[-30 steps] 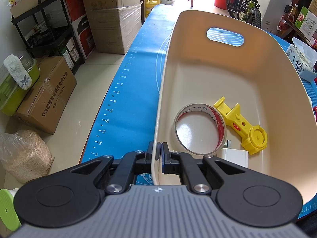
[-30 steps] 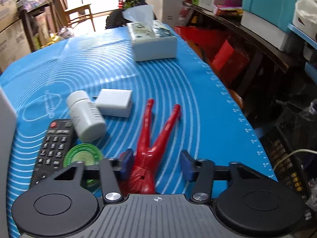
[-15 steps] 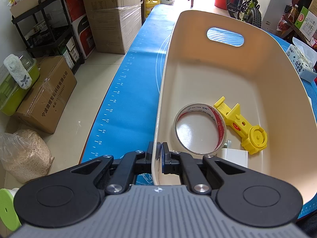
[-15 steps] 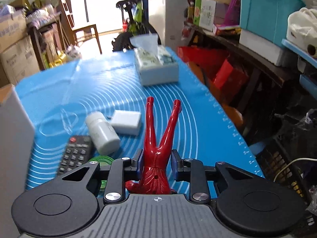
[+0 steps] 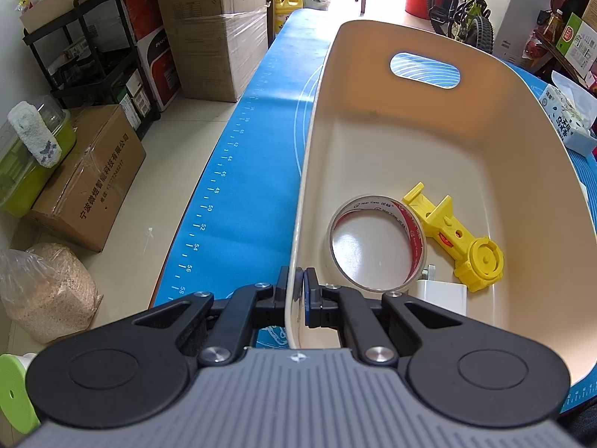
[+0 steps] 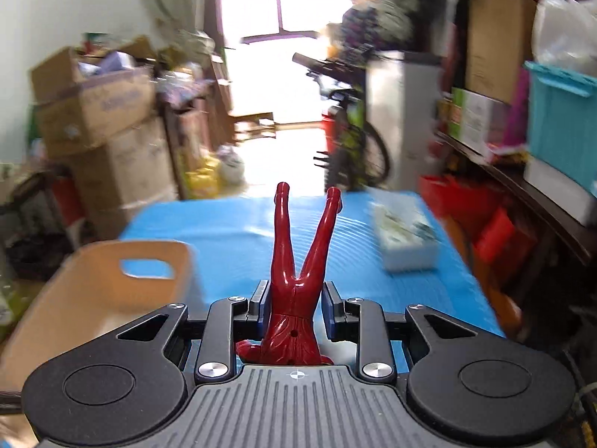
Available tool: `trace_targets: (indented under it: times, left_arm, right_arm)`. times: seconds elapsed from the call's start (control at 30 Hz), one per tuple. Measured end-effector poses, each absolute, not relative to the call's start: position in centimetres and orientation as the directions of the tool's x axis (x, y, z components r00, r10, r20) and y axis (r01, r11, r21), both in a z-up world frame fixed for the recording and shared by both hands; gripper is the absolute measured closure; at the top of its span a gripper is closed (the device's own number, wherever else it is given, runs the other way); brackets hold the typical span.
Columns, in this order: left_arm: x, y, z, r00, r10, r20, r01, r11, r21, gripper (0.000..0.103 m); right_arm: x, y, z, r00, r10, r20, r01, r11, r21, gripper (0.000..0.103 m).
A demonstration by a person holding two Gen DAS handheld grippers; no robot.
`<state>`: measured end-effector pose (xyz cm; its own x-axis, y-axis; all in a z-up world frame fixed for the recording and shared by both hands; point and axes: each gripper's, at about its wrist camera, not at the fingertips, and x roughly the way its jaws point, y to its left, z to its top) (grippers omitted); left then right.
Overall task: Organize rigid objects
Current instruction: 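Lift the red figure over the basket and release it inside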
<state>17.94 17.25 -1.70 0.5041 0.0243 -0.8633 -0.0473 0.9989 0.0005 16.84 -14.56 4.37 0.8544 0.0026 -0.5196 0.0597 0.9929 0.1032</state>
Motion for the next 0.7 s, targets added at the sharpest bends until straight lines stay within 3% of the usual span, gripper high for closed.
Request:
trace_targets:
  times: [0.3, 0.7]
  left_arm:
    - [17.9, 17.2, -1.7, 0.505, 0.023, -0.863, -0.048, 0.999, -0.001, 0.095]
    - [17.9, 17.2, -1.7, 0.505, 0.025, -0.863, -0.047, 0.999, 0.001, 0.095]
  right_arm:
    - [18.7, -6.0, 5.7, 0.822, 0.217, -0.526, -0.186, 0.976, 0.113, 0.066]
    - [19.3, 1.8, 0.7, 0.679, 0.285, -0.677, -0.325, 0.943, 0.07, 0.066]
